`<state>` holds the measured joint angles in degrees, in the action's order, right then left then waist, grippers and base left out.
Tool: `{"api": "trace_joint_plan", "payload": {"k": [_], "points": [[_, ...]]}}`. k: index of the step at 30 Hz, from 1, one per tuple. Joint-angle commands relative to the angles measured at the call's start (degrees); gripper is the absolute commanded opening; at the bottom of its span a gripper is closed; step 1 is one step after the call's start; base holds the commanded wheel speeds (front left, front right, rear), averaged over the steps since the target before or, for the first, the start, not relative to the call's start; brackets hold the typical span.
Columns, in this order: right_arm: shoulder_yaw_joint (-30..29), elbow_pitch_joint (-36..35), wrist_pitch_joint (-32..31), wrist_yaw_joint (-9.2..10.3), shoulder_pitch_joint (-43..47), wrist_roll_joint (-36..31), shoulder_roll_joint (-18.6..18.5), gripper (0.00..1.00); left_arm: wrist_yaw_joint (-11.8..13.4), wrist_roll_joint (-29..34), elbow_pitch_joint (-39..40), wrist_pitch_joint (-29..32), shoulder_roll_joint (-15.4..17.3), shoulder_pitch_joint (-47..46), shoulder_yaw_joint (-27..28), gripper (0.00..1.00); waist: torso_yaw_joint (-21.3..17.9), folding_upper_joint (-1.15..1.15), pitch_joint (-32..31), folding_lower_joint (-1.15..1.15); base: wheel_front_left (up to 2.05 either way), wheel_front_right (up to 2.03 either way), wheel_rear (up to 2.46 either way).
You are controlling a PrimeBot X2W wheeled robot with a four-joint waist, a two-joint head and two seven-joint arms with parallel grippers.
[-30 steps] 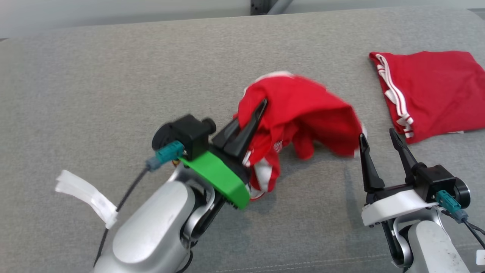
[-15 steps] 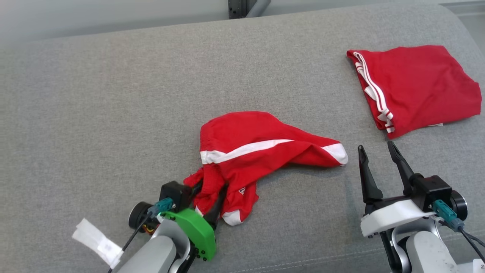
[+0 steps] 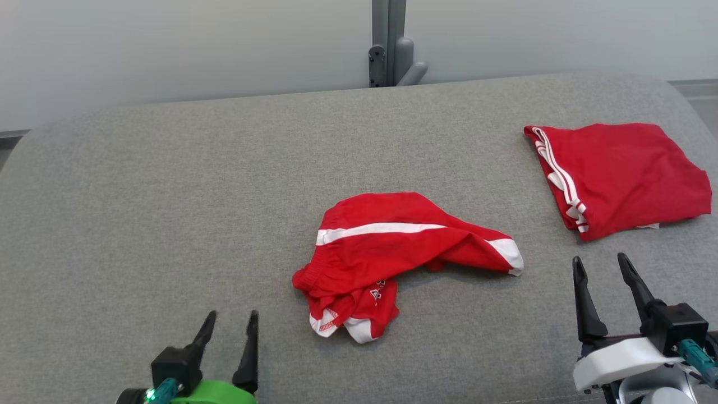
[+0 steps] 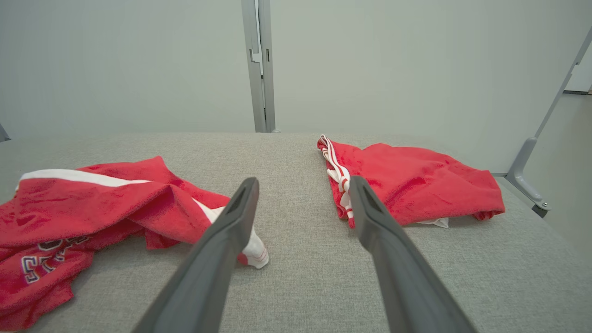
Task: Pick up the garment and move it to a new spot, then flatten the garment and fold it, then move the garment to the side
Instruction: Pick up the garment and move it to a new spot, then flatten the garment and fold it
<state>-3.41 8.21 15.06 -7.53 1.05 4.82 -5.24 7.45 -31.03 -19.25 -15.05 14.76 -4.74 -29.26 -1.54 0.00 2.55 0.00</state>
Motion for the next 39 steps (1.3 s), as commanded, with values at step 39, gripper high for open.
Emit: {"api": "trace_joint_plan", "payload": {"k": [39], "points": [[-3.21, 3.04, 0.16, 0.08, 3.30, -0.17, 1.16, 1.00, -13.88, 19.66, 10.58, -0.15, -11.53, 15.13, 31.00, 1.00, 3.07, 0.00, -2.88, 0.00, 0.00, 0.00, 0.00]]}}
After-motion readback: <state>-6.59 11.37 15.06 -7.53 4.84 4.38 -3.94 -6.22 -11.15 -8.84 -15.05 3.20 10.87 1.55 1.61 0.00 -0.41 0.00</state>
